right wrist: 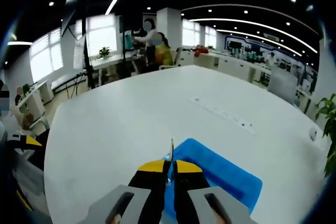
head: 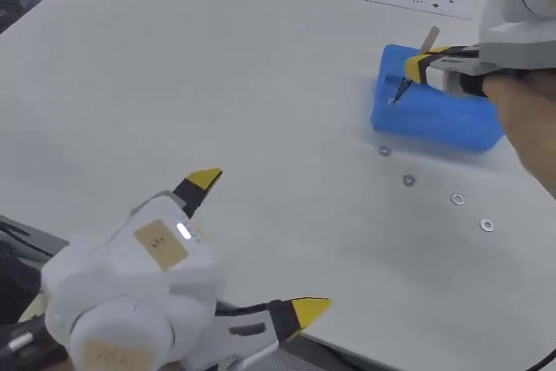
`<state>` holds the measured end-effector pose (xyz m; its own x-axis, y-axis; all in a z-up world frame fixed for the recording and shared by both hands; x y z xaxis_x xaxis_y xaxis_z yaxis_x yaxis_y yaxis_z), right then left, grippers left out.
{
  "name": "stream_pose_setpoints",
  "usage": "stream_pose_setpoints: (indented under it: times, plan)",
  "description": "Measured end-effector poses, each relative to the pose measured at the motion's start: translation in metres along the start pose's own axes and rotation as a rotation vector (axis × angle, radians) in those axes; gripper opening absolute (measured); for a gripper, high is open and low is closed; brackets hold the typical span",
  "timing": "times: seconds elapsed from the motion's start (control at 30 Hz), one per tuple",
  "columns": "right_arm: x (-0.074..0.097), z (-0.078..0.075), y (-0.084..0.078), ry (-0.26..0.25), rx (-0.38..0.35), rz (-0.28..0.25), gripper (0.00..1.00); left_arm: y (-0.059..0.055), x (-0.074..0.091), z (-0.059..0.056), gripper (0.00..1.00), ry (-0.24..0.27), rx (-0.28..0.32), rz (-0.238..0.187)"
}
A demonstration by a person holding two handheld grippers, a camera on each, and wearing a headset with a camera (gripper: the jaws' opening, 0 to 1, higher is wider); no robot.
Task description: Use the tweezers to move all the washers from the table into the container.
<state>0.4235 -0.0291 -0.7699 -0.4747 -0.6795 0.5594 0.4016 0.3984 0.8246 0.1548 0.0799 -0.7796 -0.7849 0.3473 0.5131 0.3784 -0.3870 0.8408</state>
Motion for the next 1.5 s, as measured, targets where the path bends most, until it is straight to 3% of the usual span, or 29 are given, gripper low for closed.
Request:
stream_pose_setpoints:
  times: [0.1,0.43,0.47,0.5,0.53,0.57,0.7,0.8,0.83,0.93,1.03,1.27,1.4,1.5]
  plan:
    - [-0.003,-0.001,-0.004,0.004,-0.02,0.001,0.01,-0.002,-0.001,-0.001,0.98,0.001,-0.02,0.021]
    - [-0.008,0.0,-0.016,0.015,-0.038,0.008,0.01,-0.002,-0.001,-0.001,0.97,0.008,-0.02,0.03]
    - [-0.01,0.0,-0.02,0.014,-0.025,0.024,0.01,-0.002,-0.001,0.0,0.96,0.013,-0.022,0.028]
    - [-0.01,0.0,-0.016,0.006,0.014,-0.022,0.01,0.0,0.0,0.001,0.97,0.013,-0.013,0.017]
    - [-0.008,0.003,-0.02,0.006,0.007,0.014,0.01,0.001,0.0,0.001,0.97,0.009,0.0,0.007]
    - [-0.008,0.004,-0.019,0.013,0.008,0.012,0.01,0.002,0.0,0.001,0.97,0.008,0.005,0.002]
    - [-0.011,0.004,-0.017,0.021,0.024,0.008,0.02,-0.002,-0.002,0.0,0.96,0.014,-0.012,0.037]
    - [-0.007,0.004,-0.016,0.045,-0.013,0.004,0.02,-0.003,-0.003,0.001,0.96,0.019,-0.012,0.046]
    - [-0.007,0.004,-0.016,0.048,-0.023,0.004,0.02,-0.005,-0.003,-0.001,0.96,0.008,-0.028,0.067]
    - [-0.003,0.002,-0.016,0.049,-0.035,0.008,0.03,-0.005,-0.004,-0.005,0.98,0.005,-0.061,0.072]
    - [0.002,0.003,-0.016,0.061,-0.061,0.0,0.03,-0.004,-0.003,-0.001,0.98,0.016,-0.04,0.061]
    - [0.025,0.009,-0.003,0.052,-0.027,-0.045,0.03,-0.005,-0.003,-0.002,0.97,0.017,-0.058,0.07]
    - [0.045,0.015,0.012,0.044,-0.042,-0.126,0.03,-0.005,-0.003,0.0,0.98,0.027,-0.055,0.067]
    - [0.051,0.015,0.019,0.067,-0.061,-0.143,0.03,-0.004,-0.002,0.001,0.98,0.032,-0.061,0.059]
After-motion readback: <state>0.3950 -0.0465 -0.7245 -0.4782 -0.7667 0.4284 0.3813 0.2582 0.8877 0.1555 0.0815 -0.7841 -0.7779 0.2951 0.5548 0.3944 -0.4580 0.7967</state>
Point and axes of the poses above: the centre of the closed fingertips' face, and the gripper's own axes: x roughly backward along the fingers, z roughly to its left, y roughly out of its top, the point moved 5 cm from there along x, roughly backward along the fingers, and after that the axes turned 6 degrees about -x, right-handed, at the moved point
